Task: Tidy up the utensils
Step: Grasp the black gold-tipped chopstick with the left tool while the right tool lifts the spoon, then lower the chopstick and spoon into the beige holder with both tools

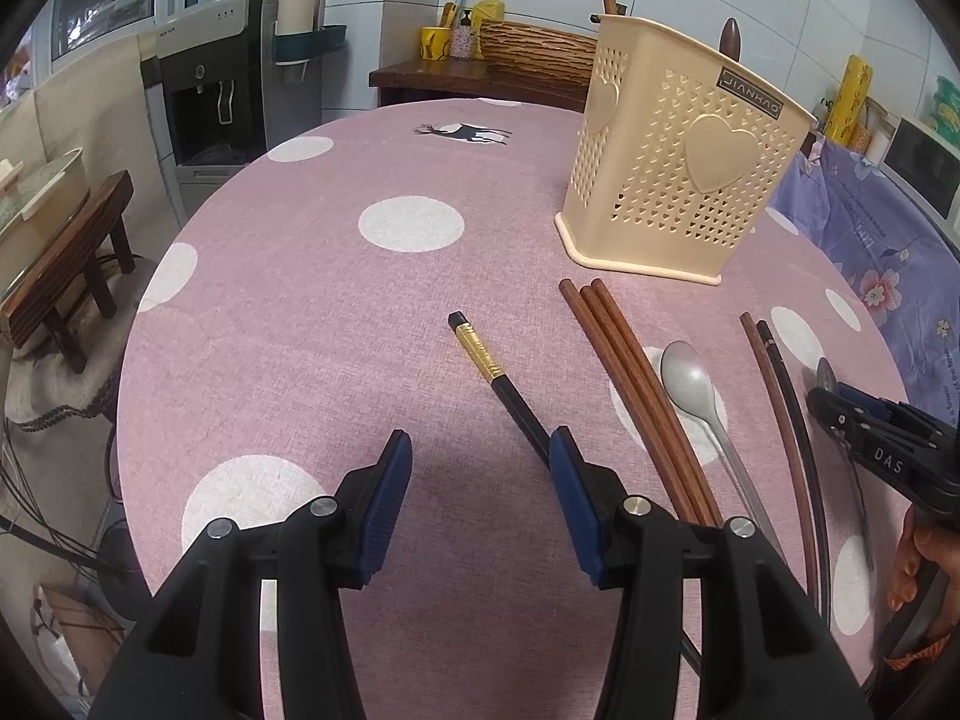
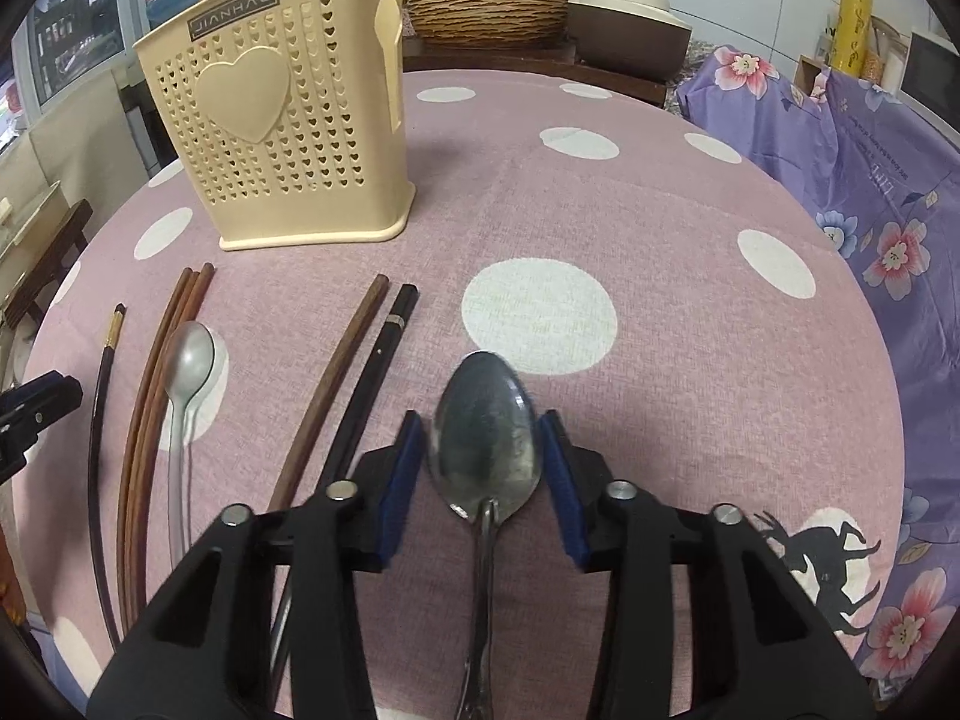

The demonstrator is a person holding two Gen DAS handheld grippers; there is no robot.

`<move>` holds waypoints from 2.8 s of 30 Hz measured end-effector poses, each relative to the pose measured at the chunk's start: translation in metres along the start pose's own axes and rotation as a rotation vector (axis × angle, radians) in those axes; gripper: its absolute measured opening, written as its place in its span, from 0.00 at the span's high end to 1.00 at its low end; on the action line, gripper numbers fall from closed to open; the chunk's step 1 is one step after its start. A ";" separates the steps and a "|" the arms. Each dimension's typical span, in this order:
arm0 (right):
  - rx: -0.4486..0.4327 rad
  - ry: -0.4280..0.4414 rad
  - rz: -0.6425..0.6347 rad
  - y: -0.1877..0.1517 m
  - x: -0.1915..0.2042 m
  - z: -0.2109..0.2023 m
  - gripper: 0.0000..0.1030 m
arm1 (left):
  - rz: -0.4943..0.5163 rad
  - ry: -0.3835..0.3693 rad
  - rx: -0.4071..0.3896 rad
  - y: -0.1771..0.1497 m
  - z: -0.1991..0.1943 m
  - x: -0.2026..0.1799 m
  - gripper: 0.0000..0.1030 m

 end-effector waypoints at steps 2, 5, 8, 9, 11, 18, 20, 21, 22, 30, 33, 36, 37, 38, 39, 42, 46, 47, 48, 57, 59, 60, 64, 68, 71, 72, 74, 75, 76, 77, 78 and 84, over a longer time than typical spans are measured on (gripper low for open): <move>-0.001 0.006 0.004 0.001 -0.001 0.000 0.63 | -0.001 -0.002 0.004 0.000 0.001 0.000 0.53; -0.010 0.033 0.015 0.001 -0.003 -0.003 0.63 | 0.000 -0.005 0.011 -0.001 0.003 -0.001 0.53; -0.056 0.062 0.032 0.004 -0.005 -0.018 0.63 | -0.007 -0.013 0.021 -0.001 0.005 0.000 0.53; -0.074 0.072 0.037 0.006 -0.006 -0.026 0.63 | -0.011 -0.015 0.024 0.000 0.006 0.000 0.53; -0.113 0.095 0.051 0.009 -0.009 -0.043 0.63 | -0.014 -0.019 0.027 0.001 0.006 -0.001 0.53; -0.273 0.125 0.079 0.017 -0.018 -0.114 0.64 | -0.010 -0.021 0.048 0.010 0.012 -0.006 0.53; -0.295 0.123 0.079 0.017 -0.019 -0.124 0.64 | 0.001 -0.011 0.058 0.015 0.016 -0.009 0.60; -0.303 0.118 0.075 0.016 -0.018 -0.127 0.64 | 0.010 0.001 0.065 0.018 0.019 -0.011 0.65; -0.309 0.110 0.069 0.015 -0.018 -0.129 0.64 | 0.013 0.011 0.072 0.021 0.021 -0.013 0.69; -0.345 0.104 0.035 0.013 -0.009 -0.137 0.65 | 0.033 0.095 0.133 0.037 0.039 -0.021 0.84; -0.344 0.122 0.039 0.011 -0.007 -0.138 0.65 | 0.067 0.117 0.146 0.043 0.045 -0.029 0.87; -0.344 0.128 0.040 0.010 -0.007 -0.138 0.65 | 0.105 0.133 0.158 0.048 0.050 -0.038 0.88; -0.343 0.130 0.042 0.010 -0.008 -0.138 0.65 | 0.110 0.132 0.164 0.049 0.051 -0.040 0.88; -0.343 0.129 0.045 0.010 -0.009 -0.138 0.65 | 0.114 0.132 0.169 0.049 0.052 -0.041 0.88; -0.343 0.127 0.048 0.010 -0.009 -0.137 0.65 | 0.117 0.135 0.170 0.049 0.052 -0.042 0.88; -0.344 0.123 0.054 0.011 -0.011 -0.136 0.65 | 0.118 0.142 0.169 0.048 0.051 -0.042 0.88; -0.344 0.119 0.047 0.012 -0.008 -0.135 0.65 | 0.130 0.153 0.157 0.047 0.051 -0.046 0.89; -0.344 0.118 0.046 0.012 -0.008 -0.135 0.65 | 0.134 0.156 0.153 0.047 0.051 -0.047 0.89; -0.344 0.116 0.046 0.012 -0.007 -0.135 0.65 | 0.137 0.160 0.150 0.048 0.052 -0.049 0.90; -0.346 0.108 0.054 0.011 -0.007 -0.136 0.65 | 0.129 0.141 0.130 0.047 0.052 -0.055 0.92; -0.347 0.111 0.054 0.011 -0.007 -0.136 0.65 | 0.120 0.123 0.111 0.049 0.046 -0.055 0.92; -0.349 0.114 0.054 0.011 -0.007 -0.136 0.65 | 0.117 0.116 0.092 0.052 0.041 -0.054 0.92; -0.350 0.128 0.063 0.010 -0.011 -0.135 0.65 | 0.094 0.028 -0.006 0.065 0.002 -0.053 0.92; -0.342 0.148 0.080 0.011 -0.016 -0.134 0.65 | 0.074 -0.046 -0.143 0.081 -0.055 -0.049 0.92; -0.341 0.147 0.080 0.012 -0.016 -0.134 0.65 | 0.081 -0.065 -0.259 0.091 -0.099 -0.045 0.92; -0.342 0.146 0.078 0.013 -0.015 -0.134 0.65 | 0.084 -0.064 -0.285 0.093 -0.108 -0.044 0.92; -0.345 0.144 0.072 0.014 -0.013 -0.135 0.65 | 0.085 -0.065 -0.319 0.098 -0.119 -0.041 0.92; -0.346 0.143 0.071 0.015 -0.012 -0.135 0.65 | 0.083 -0.066 -0.327 0.099 -0.121 -0.040 0.92; -0.347 0.142 0.069 0.016 -0.011 -0.135 0.65 | 0.081 -0.065 -0.330 0.101 -0.120 -0.038 0.92; -0.346 0.143 0.067 0.016 -0.010 -0.136 0.65 | 0.081 -0.065 -0.330 0.102 -0.120 -0.038 0.92; -0.346 0.144 0.064 0.016 -0.009 -0.136 0.65 | 0.079 -0.066 -0.330 0.104 -0.117 -0.037 0.92; -0.346 0.160 0.050 0.024 -0.006 -0.140 0.65 | 0.072 -0.079 -0.345 0.105 -0.120 -0.035 0.92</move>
Point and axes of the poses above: each gripper's, at about its wrist camera, not at the fingertips, and z roughly the way its jaws point, x to its left, y to its top, the point moved 3 cm from there along z, roughly the way its jaws point, and after that the axes turned 1 degree about x, right-handed, at the moved point
